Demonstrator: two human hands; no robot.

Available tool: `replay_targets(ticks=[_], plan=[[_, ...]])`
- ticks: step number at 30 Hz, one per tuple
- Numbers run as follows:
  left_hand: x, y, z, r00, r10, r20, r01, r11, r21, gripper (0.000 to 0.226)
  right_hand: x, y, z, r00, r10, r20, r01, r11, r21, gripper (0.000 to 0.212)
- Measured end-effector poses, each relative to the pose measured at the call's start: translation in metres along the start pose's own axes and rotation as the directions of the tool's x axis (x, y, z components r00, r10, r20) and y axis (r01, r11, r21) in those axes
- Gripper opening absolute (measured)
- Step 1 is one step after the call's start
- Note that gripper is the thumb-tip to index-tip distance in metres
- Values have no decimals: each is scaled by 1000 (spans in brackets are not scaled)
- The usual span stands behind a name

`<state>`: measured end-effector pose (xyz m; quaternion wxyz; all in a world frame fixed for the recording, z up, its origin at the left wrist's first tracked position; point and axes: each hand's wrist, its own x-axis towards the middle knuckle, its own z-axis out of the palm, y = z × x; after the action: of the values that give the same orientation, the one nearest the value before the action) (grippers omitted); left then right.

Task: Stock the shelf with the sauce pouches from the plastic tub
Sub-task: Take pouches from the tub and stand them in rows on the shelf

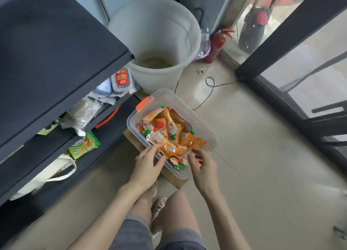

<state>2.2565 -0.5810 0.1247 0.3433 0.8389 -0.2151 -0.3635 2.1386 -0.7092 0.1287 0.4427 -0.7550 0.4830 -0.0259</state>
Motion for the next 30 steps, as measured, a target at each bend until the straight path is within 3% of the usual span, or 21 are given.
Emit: replay_targets(ticks=[9,16,22,26,30], plan=[[99,-35,88,939,-335,-75,320,933,-166,30,116,55,22,949,183,256,-172,983,-65,25],[155,-74,168,718,-660,-221,524,722,-451,41,202,110,63,874,124,471,-39,982,-186,24],[196,-115,207,597,-774,-211,556,589,-587,65,257,146,119,841,125,527,-30,982,-185,37],[223,-136,223,501,-796,-340,605,603,-520,69,281,162,158,853,164,495,-116,985,-127,51],[232,-142,234,422,-790,-445,707,594,-384,76,295,173,182,888,193,418,-171,981,-89,43]])
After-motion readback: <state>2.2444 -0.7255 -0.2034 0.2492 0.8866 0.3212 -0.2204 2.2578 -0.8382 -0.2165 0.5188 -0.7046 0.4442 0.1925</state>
